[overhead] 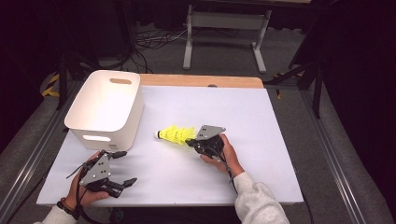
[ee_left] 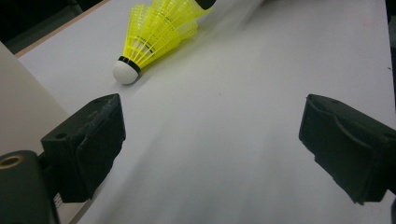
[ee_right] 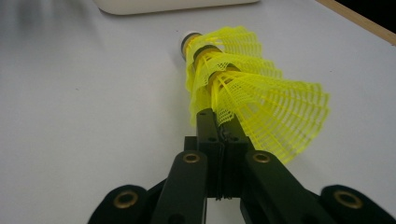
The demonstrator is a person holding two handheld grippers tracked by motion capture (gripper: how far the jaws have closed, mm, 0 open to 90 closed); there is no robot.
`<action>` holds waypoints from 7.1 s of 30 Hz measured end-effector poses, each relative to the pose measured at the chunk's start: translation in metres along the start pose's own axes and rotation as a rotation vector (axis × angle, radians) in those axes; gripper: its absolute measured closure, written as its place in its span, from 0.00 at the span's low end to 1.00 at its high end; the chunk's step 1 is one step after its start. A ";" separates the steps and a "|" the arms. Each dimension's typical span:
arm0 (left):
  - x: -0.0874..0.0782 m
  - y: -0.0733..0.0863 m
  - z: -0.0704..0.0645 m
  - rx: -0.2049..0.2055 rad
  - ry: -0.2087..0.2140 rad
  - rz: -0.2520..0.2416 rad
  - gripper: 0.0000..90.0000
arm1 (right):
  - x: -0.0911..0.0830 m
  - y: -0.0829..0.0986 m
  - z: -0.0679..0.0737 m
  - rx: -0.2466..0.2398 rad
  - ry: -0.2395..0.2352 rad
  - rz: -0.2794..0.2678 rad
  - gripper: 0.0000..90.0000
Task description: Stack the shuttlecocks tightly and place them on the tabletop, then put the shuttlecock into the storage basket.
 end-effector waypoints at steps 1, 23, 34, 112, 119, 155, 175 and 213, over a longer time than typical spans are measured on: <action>0.000 0.000 0.000 0.000 0.000 0.000 0.09 | 0.001 -0.001 0.001 -0.007 -0.006 0.004 1.00; 0.002 0.000 -0.002 0.001 0.013 0.002 0.09 | 0.017 -0.004 0.006 0.007 -0.022 0.013 0.89; 0.002 0.000 -0.002 0.004 0.015 0.002 0.09 | 0.012 -0.005 0.009 -0.012 0.022 0.020 0.74; 0.000 -0.002 -0.002 0.008 0.008 -0.005 0.09 | -0.092 -0.007 0.023 -0.137 0.298 -0.070 0.20; 0.000 -0.002 -0.002 0.008 0.008 -0.003 0.09 | -0.099 0.000 0.024 -0.138 0.311 -0.068 0.20; 0.001 -0.001 -0.003 0.004 -0.007 0.004 0.09 | -0.129 0.067 0.016 -0.053 0.369 -0.042 0.20; -0.007 0.003 0.000 -0.027 -0.057 -0.008 0.08 | -0.128 0.096 0.012 0.023 0.355 -0.038 0.13; -0.019 0.010 0.000 -0.051 -0.075 -0.016 0.08 | -0.102 0.065 0.017 0.004 0.249 -0.061 0.13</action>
Point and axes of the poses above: each handheld gripper's, and its own axes: x roughly forward along the jaws, y roughly out of its underside, z roughly to its left, the point moved 3 cm from there along x, roughly forward along the jaws, and after that the axes turned 2 degrees about -x, right-handed, at the moved point
